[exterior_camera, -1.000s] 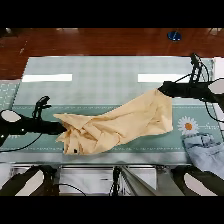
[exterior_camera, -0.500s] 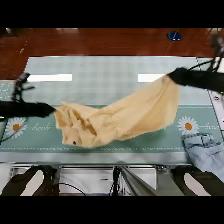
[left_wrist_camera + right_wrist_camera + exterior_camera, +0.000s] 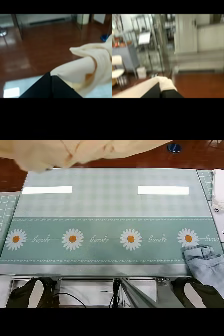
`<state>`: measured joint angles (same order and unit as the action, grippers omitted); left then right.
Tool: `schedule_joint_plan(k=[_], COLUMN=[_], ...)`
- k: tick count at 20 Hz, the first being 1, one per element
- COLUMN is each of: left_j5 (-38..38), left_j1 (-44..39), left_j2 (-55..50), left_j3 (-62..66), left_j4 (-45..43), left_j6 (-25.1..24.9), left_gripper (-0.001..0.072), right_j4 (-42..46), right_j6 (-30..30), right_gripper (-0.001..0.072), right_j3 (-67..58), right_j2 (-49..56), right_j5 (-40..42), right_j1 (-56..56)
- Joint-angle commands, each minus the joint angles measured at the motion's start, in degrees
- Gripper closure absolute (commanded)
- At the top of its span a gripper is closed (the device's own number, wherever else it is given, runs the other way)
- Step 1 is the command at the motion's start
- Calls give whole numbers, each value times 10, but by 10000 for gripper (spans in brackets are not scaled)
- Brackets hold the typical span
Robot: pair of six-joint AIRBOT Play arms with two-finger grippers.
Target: Fold the shirts.
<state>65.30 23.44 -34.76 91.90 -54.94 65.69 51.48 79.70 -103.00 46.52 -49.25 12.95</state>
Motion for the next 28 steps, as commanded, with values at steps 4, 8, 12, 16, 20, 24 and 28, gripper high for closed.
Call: schedule_joint_plan(k=[4, 8, 12, 16, 20, 24, 28], left_j5=[37, 250, 402, 403, 400, 306, 73], left_j1=[5, 5, 0, 1, 1, 1, 1], left_j2=[8, 16, 30, 82, 183, 231, 197], left_j3=[243, 279, 221, 27, -317, -602, -688], left_j4=[-36, -40, -28, 56, 75, 83, 84], left_j6=[83, 165, 216, 251, 233, 218, 121], left_gripper=[680, 680, 680, 680, 682, 682, 682], right_j4=[1, 8, 59, 34, 31, 101, 98], right_j6=[75, 125, 147, 148, 108, 65, 15], right_gripper=[691, 691, 691, 692, 691, 691, 691], right_j3=[-162, -162, -161, -85, 149, 377, 455], right_j2=[-15, -38, -21, -9, -33, -21, 77], right_j5=[-79, -260, -509, -570, -567, -425, -204], right_j1=[23, 23, 23, 18, 18, 18, -38])
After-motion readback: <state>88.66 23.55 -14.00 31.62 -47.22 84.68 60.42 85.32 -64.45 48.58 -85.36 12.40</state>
